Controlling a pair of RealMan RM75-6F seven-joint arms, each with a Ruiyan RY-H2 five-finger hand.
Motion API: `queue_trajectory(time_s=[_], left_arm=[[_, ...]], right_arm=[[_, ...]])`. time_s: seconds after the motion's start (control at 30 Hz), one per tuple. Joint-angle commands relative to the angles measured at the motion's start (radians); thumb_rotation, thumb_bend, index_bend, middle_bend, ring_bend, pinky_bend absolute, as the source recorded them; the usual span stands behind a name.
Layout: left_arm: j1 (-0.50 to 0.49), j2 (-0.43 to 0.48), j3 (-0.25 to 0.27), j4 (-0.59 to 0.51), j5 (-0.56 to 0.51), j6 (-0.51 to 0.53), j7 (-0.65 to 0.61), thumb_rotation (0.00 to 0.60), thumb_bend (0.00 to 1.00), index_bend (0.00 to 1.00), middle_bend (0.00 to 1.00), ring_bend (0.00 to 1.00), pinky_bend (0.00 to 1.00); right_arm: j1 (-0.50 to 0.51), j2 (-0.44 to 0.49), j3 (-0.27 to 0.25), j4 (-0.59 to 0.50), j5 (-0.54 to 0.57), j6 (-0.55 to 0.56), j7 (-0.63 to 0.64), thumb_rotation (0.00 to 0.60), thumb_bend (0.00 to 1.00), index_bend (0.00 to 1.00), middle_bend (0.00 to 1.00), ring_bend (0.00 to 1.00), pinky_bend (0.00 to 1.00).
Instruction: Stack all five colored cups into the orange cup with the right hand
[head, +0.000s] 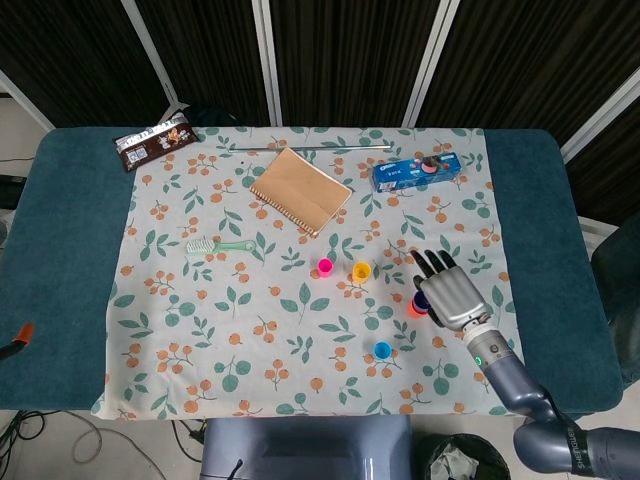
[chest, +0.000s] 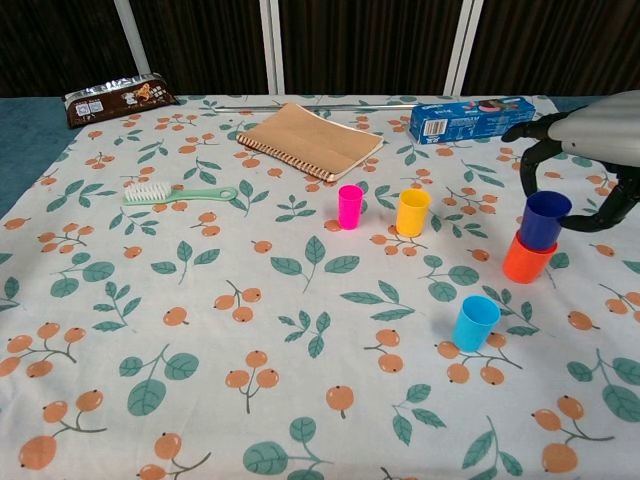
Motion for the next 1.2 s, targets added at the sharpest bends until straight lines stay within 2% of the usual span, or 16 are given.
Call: queue_trajectory(time_s=[0.03,0.17,0.33,0.43,0.63,0.87,1.1,1.2], left_arm=[[0.000,0.000,0.000,0.000,0.000,0.000,0.000,0.600,0.23,0.09,0.00,0.00,0.03],[0.000,0.000,0.001,0.000,0.000,-0.001,0.001,0.600,0.23,0.09,0.00,0.00,0.04],[0.000,0.000,0.000,-0.001,0.000,0.000,0.001,0.600,0.23,0.09,0.00,0.00,0.09],[0.000,0.000,0.000,-0.001,0.000,0.000,0.001,0.600,0.23,0.09,0.00,0.00,0.10],[0.001,-0.001,-0.001,-0.002,0.002,0.005,-0.004,0.600,0.23,0.09,0.00,0.00,0.11],[0.001,-0.002,0.000,-0.004,0.000,0.001,-0.003,0.600,0.23,0.09,0.00,0.00,0.14],[0.002,0.001,-0.001,-0.011,-0.005,-0.001,-0.007,0.600,0.23,0.09,0.00,0.00,0.14],[0.001,0.002,-0.003,-0.009,-0.008,-0.003,-0.010,0.600,0.23,0.09,0.00,0.00,0.14]], right_arm=[[0.001,-0.002,0.001,0.004,0.003,0.001,-0.001,0.600,0.44,0.47,0.00,0.08,0.13],[0.002,-0.003,0.000,0.007,0.009,-0.001,-0.001,0.600,0.44,0.44,0.00,0.08,0.13],[0.005,-0.001,-0.006,0.002,0.031,-0.011,-0.012,0.600,0.43,0.09,0.00,0.08,0.13],[0.011,-0.001,-0.007,-0.005,0.053,-0.017,-0.024,0.600,0.43,0.00,0.00,0.08,0.13],[0.020,-0.011,0.006,-0.012,0.087,-0.002,-0.040,0.600,0.43,0.00,0.00,0.07,0.13],[0.044,-0.018,0.059,-0.034,0.110,0.026,-0.036,0.600,0.43,0.02,0.00,0.07,0.13],[0.104,-0.078,0.121,-0.014,0.218,0.024,-0.066,0.600,0.43,0.10,0.00,0.07,0.13],[0.145,-0.117,0.135,0.007,0.271,0.036,-0.124,0.600,0.43,0.16,0.00,0.07,0.13]])
